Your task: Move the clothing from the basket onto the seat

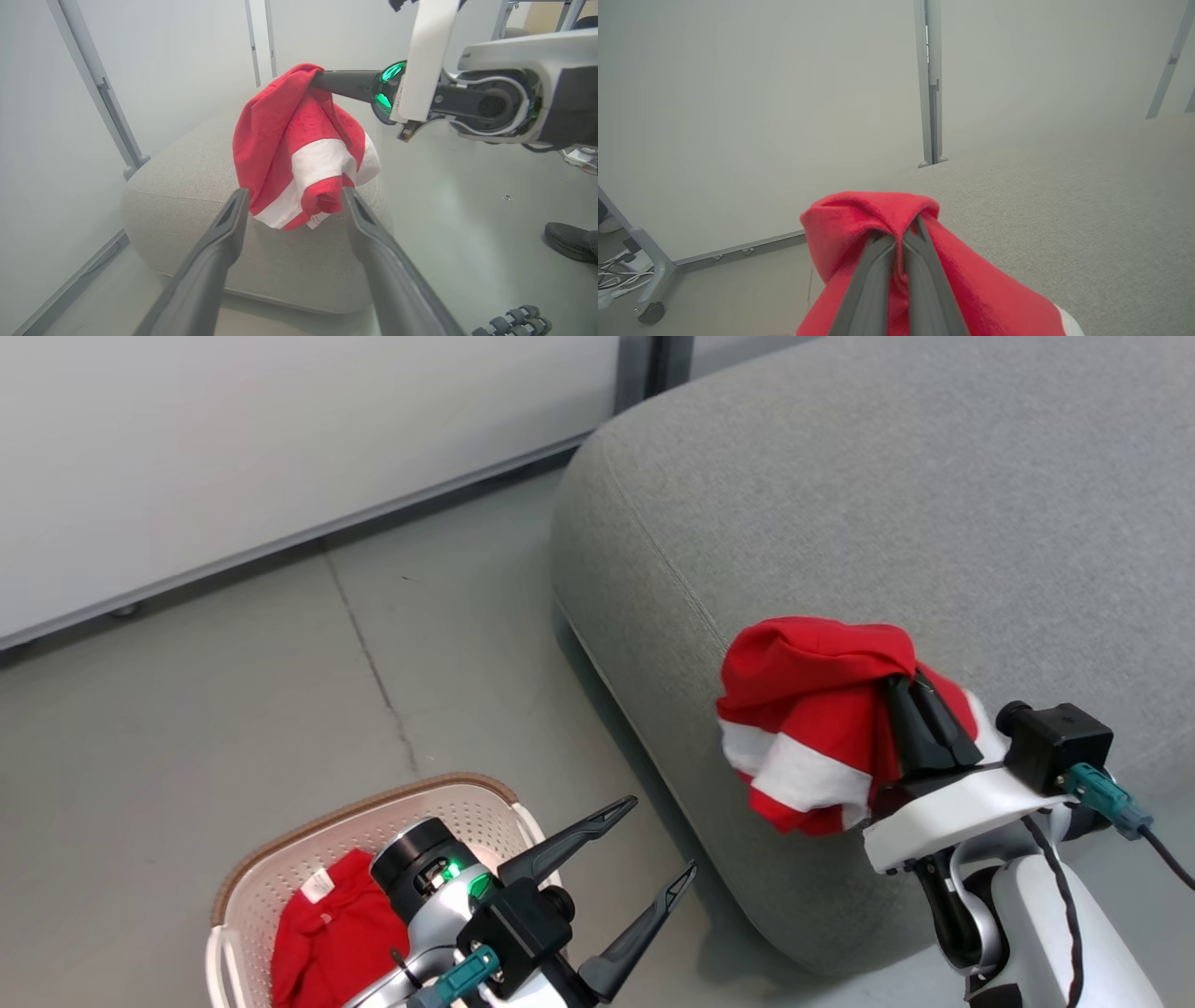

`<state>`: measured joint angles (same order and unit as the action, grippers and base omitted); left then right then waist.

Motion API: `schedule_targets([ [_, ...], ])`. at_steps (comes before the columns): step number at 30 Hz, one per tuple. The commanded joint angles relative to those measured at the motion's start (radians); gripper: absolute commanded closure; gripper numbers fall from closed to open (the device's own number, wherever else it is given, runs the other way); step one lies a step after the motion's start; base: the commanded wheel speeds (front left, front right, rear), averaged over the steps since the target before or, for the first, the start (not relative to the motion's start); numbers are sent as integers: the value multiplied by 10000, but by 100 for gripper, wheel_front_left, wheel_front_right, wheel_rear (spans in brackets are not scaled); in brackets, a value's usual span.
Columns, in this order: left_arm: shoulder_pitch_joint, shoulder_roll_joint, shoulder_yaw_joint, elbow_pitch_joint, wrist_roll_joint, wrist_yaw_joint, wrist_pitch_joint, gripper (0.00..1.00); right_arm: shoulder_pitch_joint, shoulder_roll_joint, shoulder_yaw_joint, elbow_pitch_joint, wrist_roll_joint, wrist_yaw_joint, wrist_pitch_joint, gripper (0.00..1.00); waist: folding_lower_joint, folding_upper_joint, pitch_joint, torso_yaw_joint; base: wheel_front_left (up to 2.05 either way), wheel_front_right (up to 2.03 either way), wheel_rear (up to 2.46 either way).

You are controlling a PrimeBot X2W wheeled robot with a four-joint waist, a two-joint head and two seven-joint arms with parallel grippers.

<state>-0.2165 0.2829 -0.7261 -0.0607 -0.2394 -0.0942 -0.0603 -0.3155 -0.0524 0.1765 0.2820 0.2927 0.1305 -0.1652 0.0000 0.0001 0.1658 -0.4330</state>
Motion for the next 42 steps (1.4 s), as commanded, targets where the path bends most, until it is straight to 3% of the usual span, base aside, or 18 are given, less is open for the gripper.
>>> schedule_targets([
  [1, -223, 97, 45, -57, -43, 24, 46, 0, 40, -9, -49, -17, 34, 5, -92, 100, 0, -1, 201, -185, 0, 0, 0],
  [11, -644, 163, 157, -460, -60, 57, 210, 0, -1139, -2, -1149, 507, 418, 5, -658, 100, 0, -1, 942, -340, 0, 0, 0],
  [26, -2528, 377, 118, -1052, 432, -158, 607, 0, -5403, -986, -3581, 2289, 140, 5, -1008, 100, 0, -1, 3464, 654, 0, 0, 0],
  [36, -3423, 477, -77, -1331, 601, -237, 860, 0, -6492, -1232, -5524, 3908, -874, 4, -1002, 100, 0, -1, 4989, 1089, 0, 0, 0],
  [37, -3493, 499, -80, -1337, 610, -245, 864, 0, -6588, -1166, -5647, 4077, -997, 5, -1002, 90, 0, -1, 5094, 1102, 0, 0, 0],
  [38, -3539, 520, -65, -1336, 611, -248, 868, 0, -6651, -1120, -5797, 4271, -1093, 5, -1002, 55, 0, -1, 5183, 1106, 0, 0, 0],
  [39, -3551, 532, -45, -1323, 583, -248, 861, 0, -6620, -1088, -5982, 4463, -1249, 5, -1002, 0, 0, -1, 5245, 1102, 0, 0, 0],
  [42, -3642, 545, -28, -1268, 561, -232, 798, 0, -6558, -901, -6329, 4622, -1523, 4, -1003, 0, 0, -1, 5349, 1085, 0, 0, 0],
])
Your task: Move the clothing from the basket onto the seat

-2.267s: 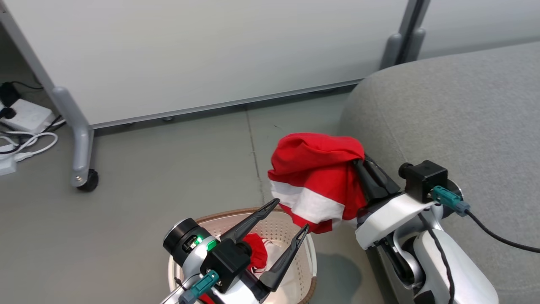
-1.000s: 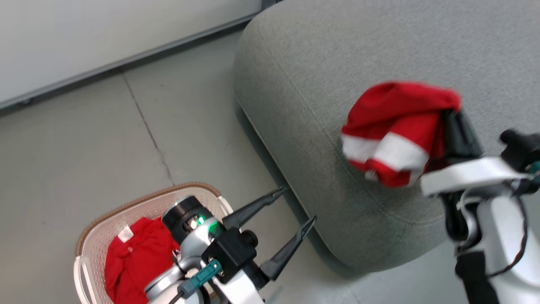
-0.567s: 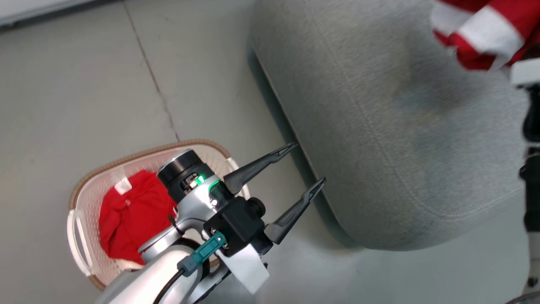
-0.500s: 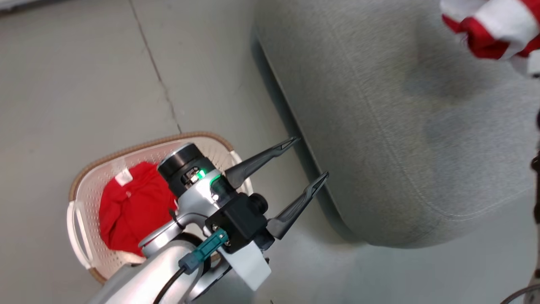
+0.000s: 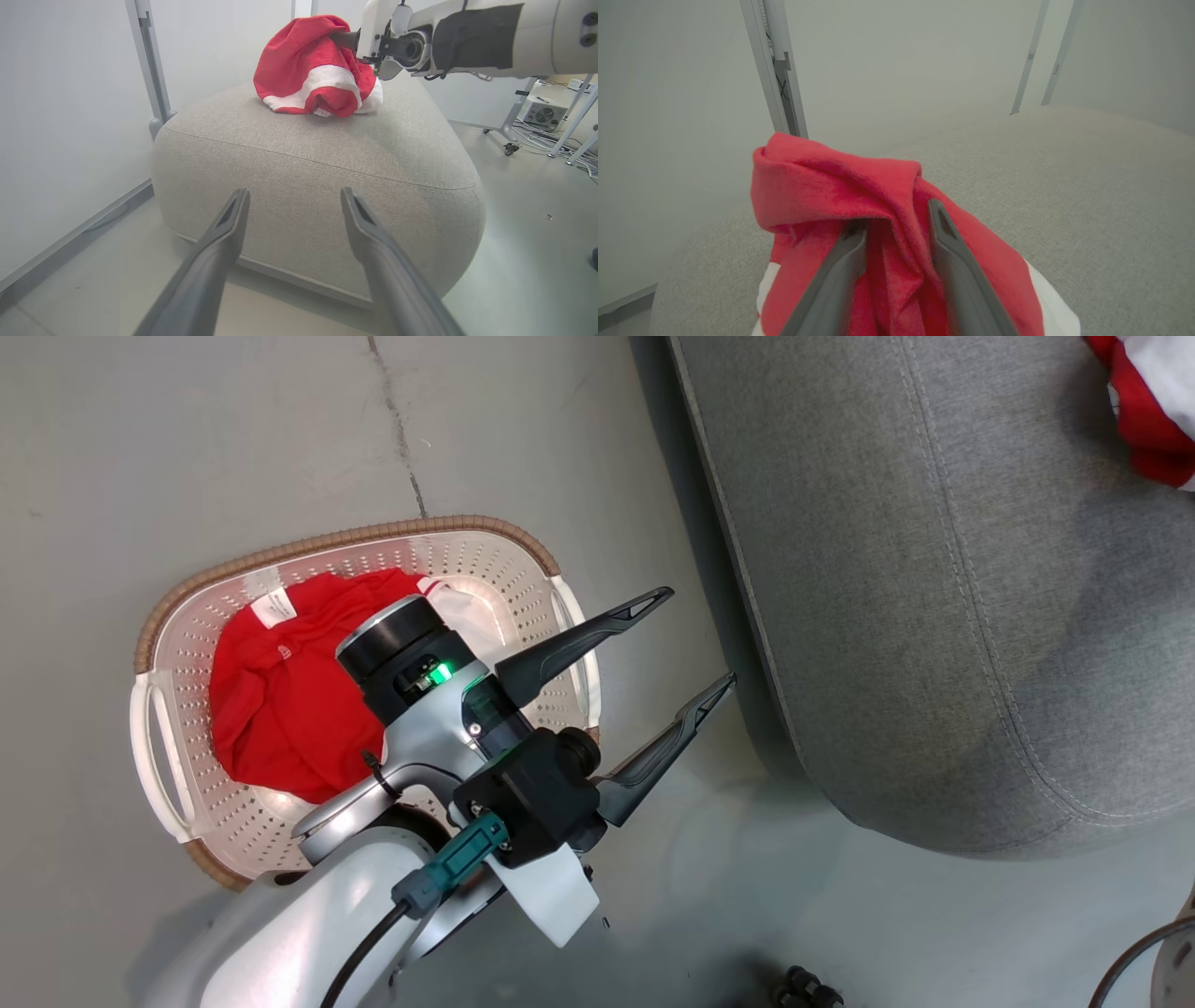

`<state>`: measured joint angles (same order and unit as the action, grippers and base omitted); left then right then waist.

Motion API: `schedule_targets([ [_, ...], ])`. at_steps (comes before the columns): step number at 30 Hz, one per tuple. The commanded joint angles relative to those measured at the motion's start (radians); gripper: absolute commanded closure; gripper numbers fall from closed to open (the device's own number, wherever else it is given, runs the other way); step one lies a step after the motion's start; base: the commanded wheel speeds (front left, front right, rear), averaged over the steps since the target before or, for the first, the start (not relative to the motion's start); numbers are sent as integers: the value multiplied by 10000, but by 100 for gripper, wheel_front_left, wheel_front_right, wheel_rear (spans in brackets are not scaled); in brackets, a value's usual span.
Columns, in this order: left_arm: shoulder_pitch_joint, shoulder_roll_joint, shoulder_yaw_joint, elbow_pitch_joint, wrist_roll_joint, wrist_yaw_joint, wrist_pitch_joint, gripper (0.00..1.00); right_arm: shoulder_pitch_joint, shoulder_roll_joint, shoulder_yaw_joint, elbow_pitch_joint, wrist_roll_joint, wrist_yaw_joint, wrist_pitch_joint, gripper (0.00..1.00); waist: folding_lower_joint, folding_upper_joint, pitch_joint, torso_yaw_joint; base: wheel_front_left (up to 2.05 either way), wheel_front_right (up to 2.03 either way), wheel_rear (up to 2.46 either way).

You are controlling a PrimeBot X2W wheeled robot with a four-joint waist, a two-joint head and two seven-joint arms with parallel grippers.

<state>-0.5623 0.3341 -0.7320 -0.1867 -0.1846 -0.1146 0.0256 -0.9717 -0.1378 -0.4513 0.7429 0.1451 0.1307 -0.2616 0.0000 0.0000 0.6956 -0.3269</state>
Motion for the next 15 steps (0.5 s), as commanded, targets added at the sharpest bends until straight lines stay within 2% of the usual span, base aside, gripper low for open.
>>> schedule_targets([
  [1, -196, 36, 39, 31, -6, -19, -86, 0, 78, -6, -125, -8, -100, 2, -38, 0, 0, 0, 39, 15, 0, 0, 0],
  [10, 307, -186, 95, 548, -376, 259, -627, 0, 1431, 336, 87, -1015, -352, 2, -37, 0, 0, 0, -928, 142, 0, 0, 0],
  [15, 855, -373, 186, 906, -658, 598, -1086, 0, 2397, 522, 690, -1878, -339, 2, -38, 0, 0, 0, -1733, 428, 0, 0, 0],
])
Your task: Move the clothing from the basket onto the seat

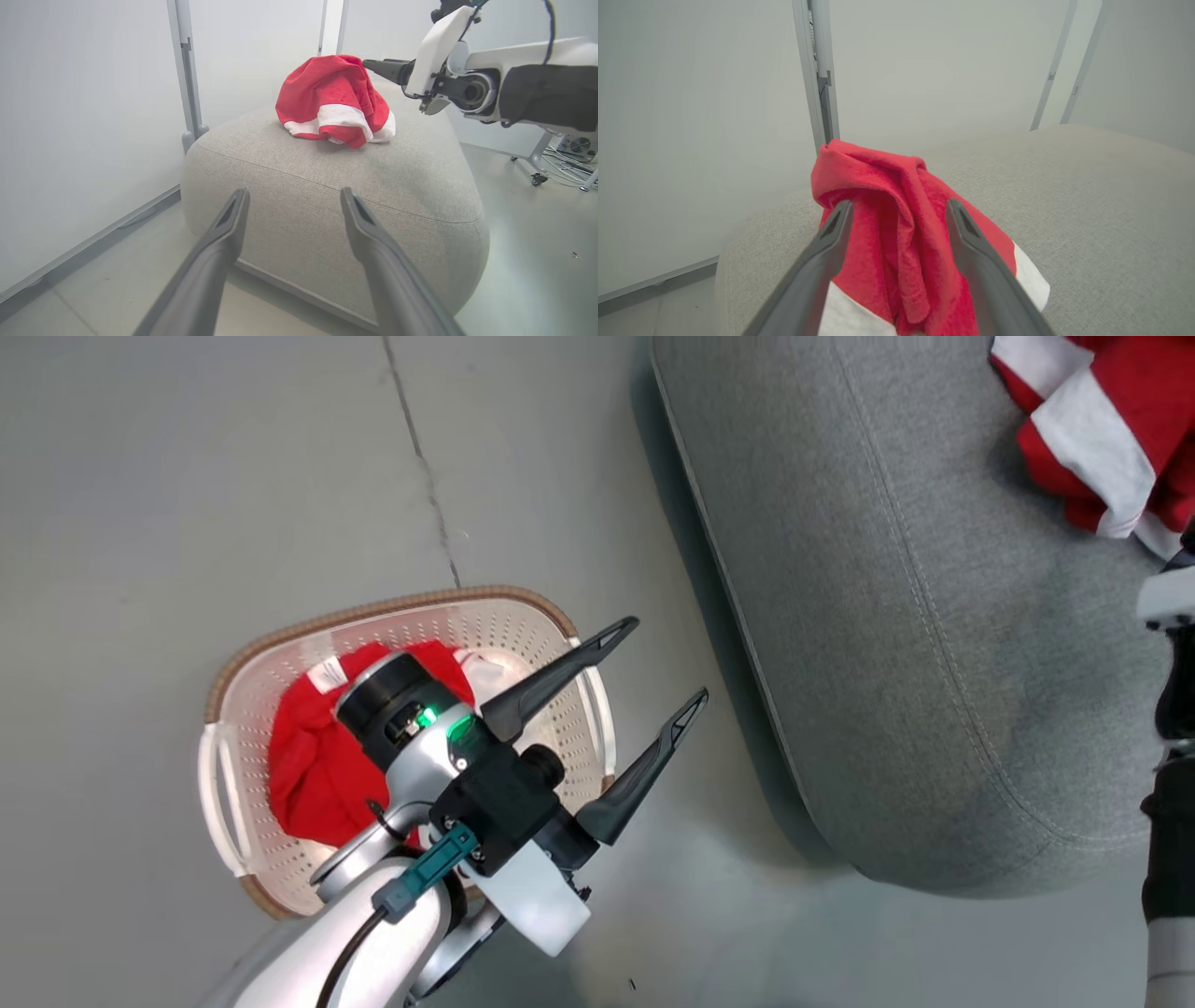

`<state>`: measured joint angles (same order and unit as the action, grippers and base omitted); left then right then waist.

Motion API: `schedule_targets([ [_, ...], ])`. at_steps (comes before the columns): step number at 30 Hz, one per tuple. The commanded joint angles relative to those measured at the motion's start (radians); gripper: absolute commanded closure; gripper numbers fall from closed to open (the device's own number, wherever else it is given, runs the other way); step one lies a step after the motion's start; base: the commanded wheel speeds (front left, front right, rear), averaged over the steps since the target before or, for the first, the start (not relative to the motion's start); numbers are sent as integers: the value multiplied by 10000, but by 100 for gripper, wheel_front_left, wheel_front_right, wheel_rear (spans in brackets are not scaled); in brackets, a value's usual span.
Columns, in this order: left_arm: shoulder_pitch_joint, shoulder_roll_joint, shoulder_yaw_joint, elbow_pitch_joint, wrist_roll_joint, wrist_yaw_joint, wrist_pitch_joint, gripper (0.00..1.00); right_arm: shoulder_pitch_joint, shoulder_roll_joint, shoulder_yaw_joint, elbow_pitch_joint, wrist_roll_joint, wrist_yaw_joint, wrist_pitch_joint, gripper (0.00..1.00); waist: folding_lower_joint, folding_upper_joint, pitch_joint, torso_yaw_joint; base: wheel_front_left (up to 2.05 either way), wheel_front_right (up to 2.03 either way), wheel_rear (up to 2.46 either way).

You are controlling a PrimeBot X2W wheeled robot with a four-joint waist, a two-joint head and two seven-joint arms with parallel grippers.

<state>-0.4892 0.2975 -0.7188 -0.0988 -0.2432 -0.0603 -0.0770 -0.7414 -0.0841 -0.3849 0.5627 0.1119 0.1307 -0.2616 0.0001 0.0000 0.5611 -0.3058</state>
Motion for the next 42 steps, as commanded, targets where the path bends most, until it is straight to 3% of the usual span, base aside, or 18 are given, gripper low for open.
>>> schedule_targets([
  [1, 228, -60, 47, 115, -109, 108, -174, 0, 315, 11, 138, -259, 46, 2, -39, 0, -1, 0, -579, 318, 0, 0, 0],
  [13, 1421, -610, 503, 1158, -910, 952, -1283, 0, 3012, 251, 1968, -2778, 324, 2, -23, 0, -1, 0, -2535, 2177, 0, 0, 0],
  [19, 1837, -696, 963, 1491, -1228, 1382, -1546, 0, 4006, 282, 2725, -3928, 263, 2, 505, 0, -1, 0, -3124, 2895, 0, 0, 0],
  [33, 2886, -567, 2598, 1699, -2014, 2296, -1857, 0, 6085, 302, 3855, -5699, 497, 2, 1731, 0, -1, 0, -4108, 3581, 0, 0, 0],
  [42, 4077, -612, 3763, 1481, -2336, 2817, -1891, 0, 7065, 306, 3890, -5860, 570, 2, 2001, 0, -1, 0, -4895, 3580, 0, 0, 0],
])
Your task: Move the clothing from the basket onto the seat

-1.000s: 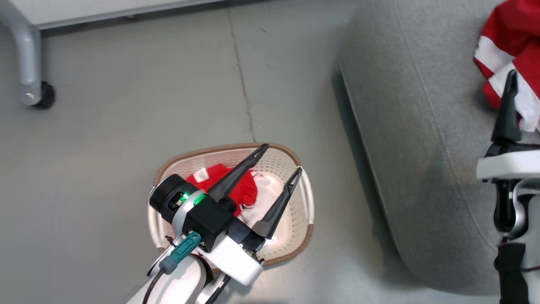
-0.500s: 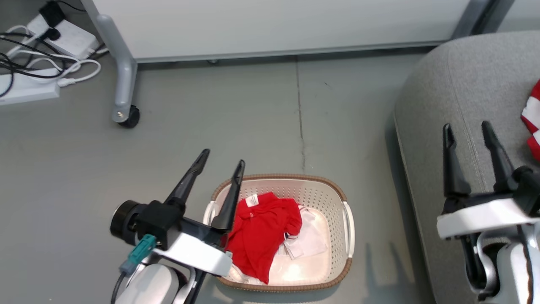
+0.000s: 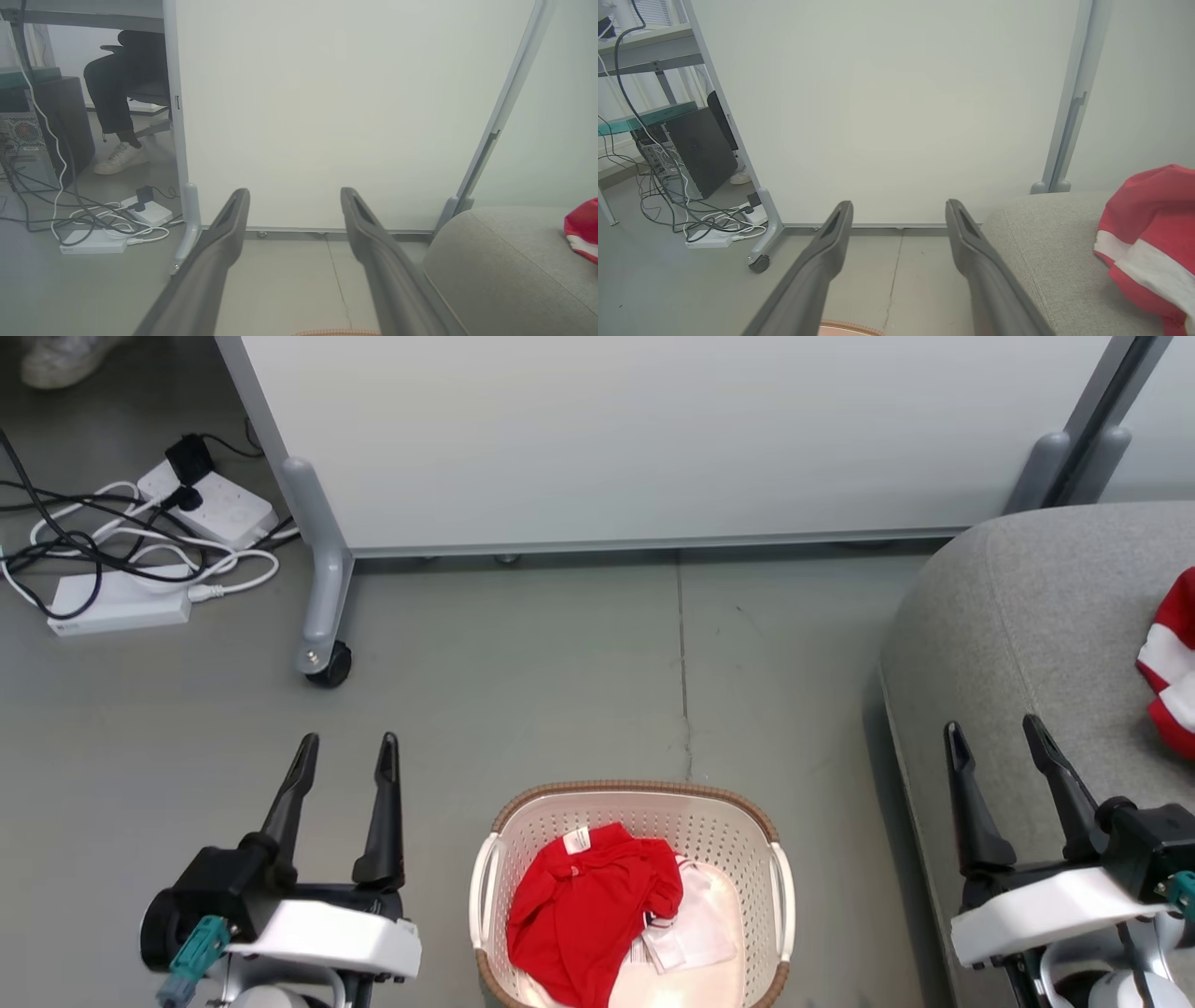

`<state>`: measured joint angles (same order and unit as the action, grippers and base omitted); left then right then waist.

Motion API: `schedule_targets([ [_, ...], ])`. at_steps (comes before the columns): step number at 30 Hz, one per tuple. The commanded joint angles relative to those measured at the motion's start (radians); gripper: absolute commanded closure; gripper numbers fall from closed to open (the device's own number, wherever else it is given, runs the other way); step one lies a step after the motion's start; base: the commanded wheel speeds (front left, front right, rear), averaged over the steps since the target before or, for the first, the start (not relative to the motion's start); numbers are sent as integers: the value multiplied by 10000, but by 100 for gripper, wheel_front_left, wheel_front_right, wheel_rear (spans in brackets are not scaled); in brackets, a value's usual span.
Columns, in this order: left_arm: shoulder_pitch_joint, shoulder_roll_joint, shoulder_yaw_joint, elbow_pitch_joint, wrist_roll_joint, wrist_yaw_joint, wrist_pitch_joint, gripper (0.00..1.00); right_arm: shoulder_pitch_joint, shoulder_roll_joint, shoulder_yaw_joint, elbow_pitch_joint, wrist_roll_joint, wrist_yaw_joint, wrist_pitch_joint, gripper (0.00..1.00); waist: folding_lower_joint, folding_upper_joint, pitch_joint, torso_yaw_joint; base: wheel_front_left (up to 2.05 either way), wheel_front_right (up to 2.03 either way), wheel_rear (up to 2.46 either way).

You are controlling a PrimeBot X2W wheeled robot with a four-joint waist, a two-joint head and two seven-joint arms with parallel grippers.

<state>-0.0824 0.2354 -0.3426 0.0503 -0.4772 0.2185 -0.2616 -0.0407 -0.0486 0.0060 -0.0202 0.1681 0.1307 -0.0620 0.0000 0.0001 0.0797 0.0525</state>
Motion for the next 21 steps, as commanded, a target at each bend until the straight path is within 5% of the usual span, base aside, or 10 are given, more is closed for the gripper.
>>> schedule_targets([
  [1, 151, 22, 101, -54, 43, 49, -46, 0, 147, -47, -65, -19, 16, 2, 35, 0, 0, -1, -143, -8, 0, 0, 0],
  [21, 1602, 243, 537, -192, 172, -44, -51, 0, 1519, -46, -603, -414, 102, 2, 383, 0, 0, -1, -1072, -88, 0, 0, 0],
])
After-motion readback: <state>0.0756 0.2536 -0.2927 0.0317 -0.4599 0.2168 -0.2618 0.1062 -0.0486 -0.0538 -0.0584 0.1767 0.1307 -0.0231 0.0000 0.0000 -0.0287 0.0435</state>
